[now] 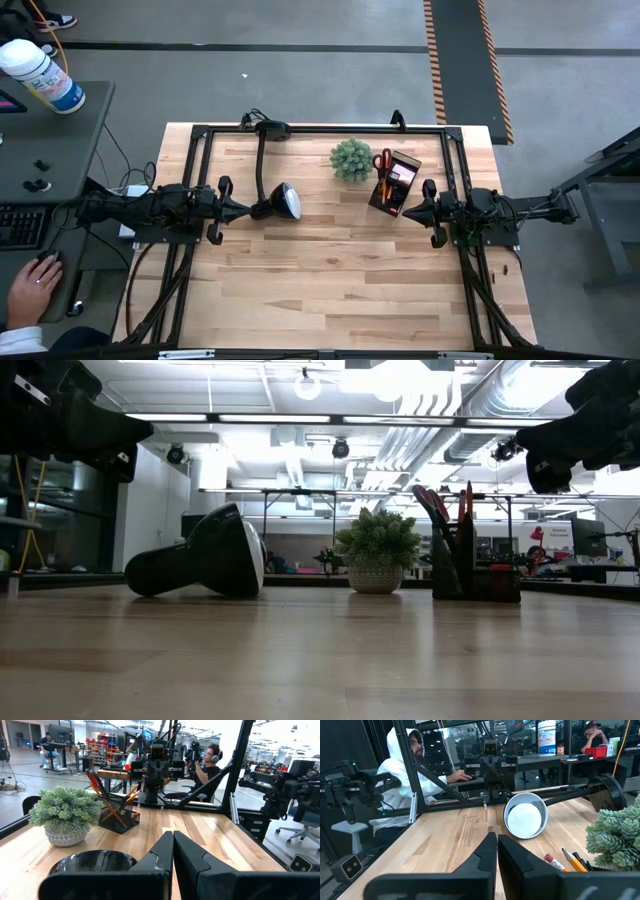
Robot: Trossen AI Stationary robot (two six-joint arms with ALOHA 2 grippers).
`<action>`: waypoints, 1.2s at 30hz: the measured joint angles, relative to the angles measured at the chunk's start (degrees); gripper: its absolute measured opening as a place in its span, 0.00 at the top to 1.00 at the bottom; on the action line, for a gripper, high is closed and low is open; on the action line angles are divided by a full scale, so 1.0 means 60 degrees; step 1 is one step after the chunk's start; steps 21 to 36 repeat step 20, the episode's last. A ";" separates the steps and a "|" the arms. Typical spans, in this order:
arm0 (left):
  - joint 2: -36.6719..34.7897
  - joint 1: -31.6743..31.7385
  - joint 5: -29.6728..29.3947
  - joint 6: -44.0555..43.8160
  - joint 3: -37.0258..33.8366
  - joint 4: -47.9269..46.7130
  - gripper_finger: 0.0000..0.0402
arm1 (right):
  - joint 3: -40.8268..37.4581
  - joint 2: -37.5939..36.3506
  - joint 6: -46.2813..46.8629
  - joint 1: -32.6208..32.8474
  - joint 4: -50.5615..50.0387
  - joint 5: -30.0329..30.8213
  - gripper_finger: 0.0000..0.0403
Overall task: Pick and place office supplies into organizer
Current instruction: Return to Home Position
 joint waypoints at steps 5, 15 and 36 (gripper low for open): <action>0.0000 0.0001 0.0000 0.0000 0.0000 -0.0002 1.00 | 0.0000 0.0000 0.0000 0.0000 -0.0002 0.0003 0.98; 0.0000 0.0001 0.0000 0.0001 0.0000 -0.0001 1.00 | 0.0000 0.0000 -0.0003 0.0000 0.0000 0.0003 0.98; 0.0000 -0.0003 0.0000 0.0002 0.0000 -0.0002 1.00 | 0.0000 0.0000 0.0000 0.0003 0.0000 0.0000 0.98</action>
